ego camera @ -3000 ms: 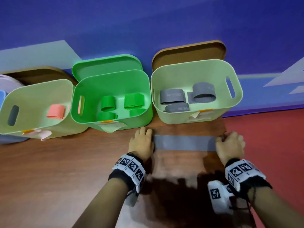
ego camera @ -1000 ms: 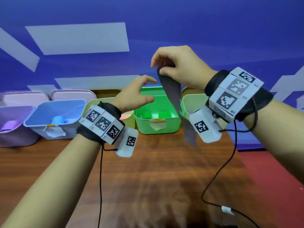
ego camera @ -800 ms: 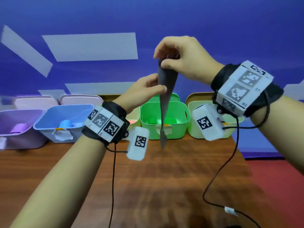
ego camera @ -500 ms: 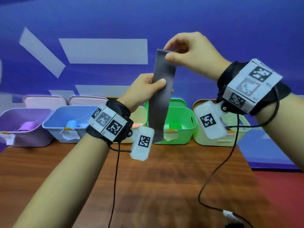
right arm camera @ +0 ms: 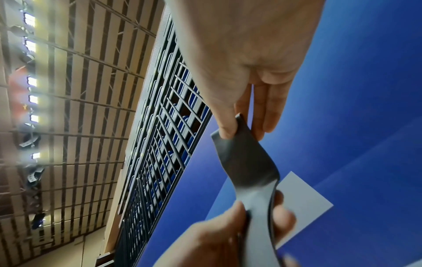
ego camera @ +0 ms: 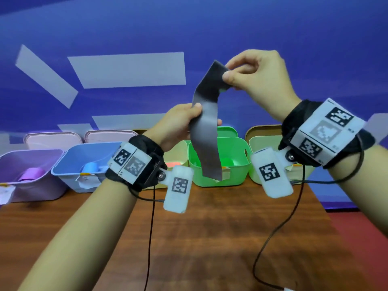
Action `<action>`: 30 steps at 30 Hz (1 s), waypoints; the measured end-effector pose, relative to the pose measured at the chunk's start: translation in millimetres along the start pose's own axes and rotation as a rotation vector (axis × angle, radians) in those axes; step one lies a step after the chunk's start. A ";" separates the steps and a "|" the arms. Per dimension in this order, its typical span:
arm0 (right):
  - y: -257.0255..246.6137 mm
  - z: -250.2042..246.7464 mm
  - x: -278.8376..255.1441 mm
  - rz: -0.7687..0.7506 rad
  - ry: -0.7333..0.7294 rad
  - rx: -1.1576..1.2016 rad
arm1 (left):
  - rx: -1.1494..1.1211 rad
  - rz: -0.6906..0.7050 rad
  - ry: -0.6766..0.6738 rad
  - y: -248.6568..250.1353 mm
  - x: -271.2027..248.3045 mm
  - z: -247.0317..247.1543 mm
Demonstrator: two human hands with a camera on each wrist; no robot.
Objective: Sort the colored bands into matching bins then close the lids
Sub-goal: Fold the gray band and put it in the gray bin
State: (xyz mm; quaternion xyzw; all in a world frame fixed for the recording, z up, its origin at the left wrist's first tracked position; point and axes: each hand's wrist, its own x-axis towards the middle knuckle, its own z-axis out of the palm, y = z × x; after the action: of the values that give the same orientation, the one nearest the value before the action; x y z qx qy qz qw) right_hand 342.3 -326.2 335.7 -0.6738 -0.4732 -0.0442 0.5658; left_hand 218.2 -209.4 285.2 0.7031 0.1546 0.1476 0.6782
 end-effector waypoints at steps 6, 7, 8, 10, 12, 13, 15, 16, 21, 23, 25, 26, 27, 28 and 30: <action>1.3 8.2 -24.6 -0.102 -0.096 -0.100 | -0.303 -0.100 -0.009 7.5 5.9 -3.1; 1.7 9.3 -27.7 -0.113 -0.111 -0.105 | -0.322 -0.109 -0.008 7.4 6.9 -3.4; 3.2 10.4 -29.8 -0.133 -0.127 -0.113 | -0.332 -0.114 0.002 7.2 8.2 -3.7; 6.9 12.4 -33.4 -0.209 -0.169 -0.172 | -0.332 -0.113 0.014 7.5 9.8 -4.3; 13.2 14.5 -36.9 -0.301 -0.221 -0.273 | -0.346 -0.116 0.012 10.1 8.7 -4.9; 16.5 15.6 -38.7 -0.337 -0.242 -0.316 | -0.368 -0.123 0.008 11.5 7.9 -5.8; 22.1 17.8 -42.1 -0.379 -0.266 -0.358 | -0.420 -0.137 -0.014 14.0 4.7 -7.3; 24.2 19.1 -43.5 -0.390 -0.271 -0.368 | -0.425 -0.135 -0.026 14.4 3.6 -7.9; 30.7 22.1 -48.2 -0.444 -0.269 -0.381 | -0.255 -0.104 0.027 10.3 4.9 -7.0; 32.4 22.9 -50.8 -0.482 -0.264 -0.385 | -0.273 -0.097 0.069 9.5 5.9 -6.3; 33.7 23.2 -53.0 -0.508 -0.262 -0.394 | -0.270 -0.082 0.112 9.0 6.6 -6.7; 33.9 22.8 -54.0 -0.510 -0.263 -0.384 | -0.251 -0.073 0.131 8.3 7.0 -6.9; 33.4 22.4 -55.0 -0.495 -0.272 -0.354 | -0.219 -0.066 0.150 6.9 7.7 -7.6; 32.5 21.7 -56.0 -0.448 -0.290 -0.296 | -0.173 -0.061 0.168 5.5 7.5 -7.6; 27.4 20.6 -55.5 -0.243 -0.335 -0.111 | -0.068 -0.044 0.212 2.3 7.2 -7.2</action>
State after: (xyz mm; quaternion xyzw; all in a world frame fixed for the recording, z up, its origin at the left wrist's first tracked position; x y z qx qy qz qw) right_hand 320.9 -339.9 275.6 -0.6396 -0.6353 -0.0255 0.4319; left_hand 221.8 -199.9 287.7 0.6565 0.2359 0.2114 0.6846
